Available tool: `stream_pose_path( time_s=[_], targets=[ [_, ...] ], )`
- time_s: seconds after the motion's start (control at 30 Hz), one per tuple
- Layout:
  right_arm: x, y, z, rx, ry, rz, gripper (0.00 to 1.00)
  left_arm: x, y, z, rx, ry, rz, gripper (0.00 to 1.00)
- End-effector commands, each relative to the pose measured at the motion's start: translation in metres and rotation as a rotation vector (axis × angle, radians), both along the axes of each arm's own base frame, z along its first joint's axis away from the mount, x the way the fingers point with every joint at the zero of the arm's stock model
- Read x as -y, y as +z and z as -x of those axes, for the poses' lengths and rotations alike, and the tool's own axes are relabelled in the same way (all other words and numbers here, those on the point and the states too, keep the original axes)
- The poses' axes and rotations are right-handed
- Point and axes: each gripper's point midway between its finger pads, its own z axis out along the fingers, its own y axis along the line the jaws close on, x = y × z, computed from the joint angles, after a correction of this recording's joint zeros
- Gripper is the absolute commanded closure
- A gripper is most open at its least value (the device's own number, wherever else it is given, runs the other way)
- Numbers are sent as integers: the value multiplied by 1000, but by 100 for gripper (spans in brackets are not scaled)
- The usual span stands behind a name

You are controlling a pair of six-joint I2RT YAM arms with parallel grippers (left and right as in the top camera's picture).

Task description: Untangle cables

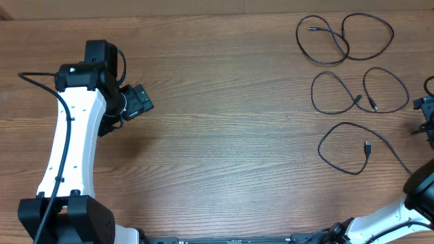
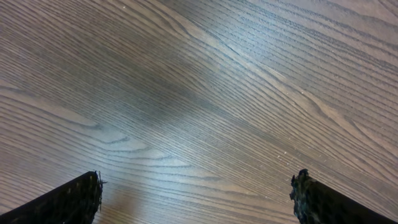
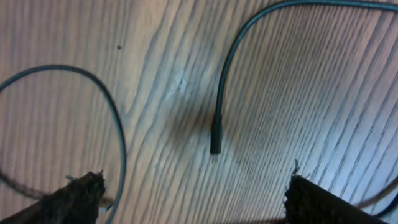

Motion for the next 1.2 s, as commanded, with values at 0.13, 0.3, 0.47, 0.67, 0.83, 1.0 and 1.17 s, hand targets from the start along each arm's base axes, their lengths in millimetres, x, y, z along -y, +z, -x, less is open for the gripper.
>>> stream_pose_path(
  time_s=[0.13, 0.3, 0.47, 0.67, 0.83, 1.0, 1.17],
  targets=[
    [9, -28, 6, -91, -20, -11, 8, 1, -4, -1, -8, -25, -13, 0],
    [13, -31, 2, -149, -3, -58, 11, 1, -4, -1, -8, -26, -13, 1],
    [20, -14, -6, -182, 10, -84, 10, 1, -4, -2, -2, -26, -13, 0],
    [23, -14, -4, -217, 32, -84, 10, 1, -4, -4, 5, -26, -13, 0],
    [20, -43, 7, -301, 26, -129, 7, 1, -4, -4, 4, -26, -13, 0],
    [24, -52, 6, -298, 7, -129, 8, 1, -4, -4, 4, -26, -13, 0],
    [30, -53, 5, -284, 0, -119, 29, 1, -4, -3, 2, -26, -13, 0]
  ],
)
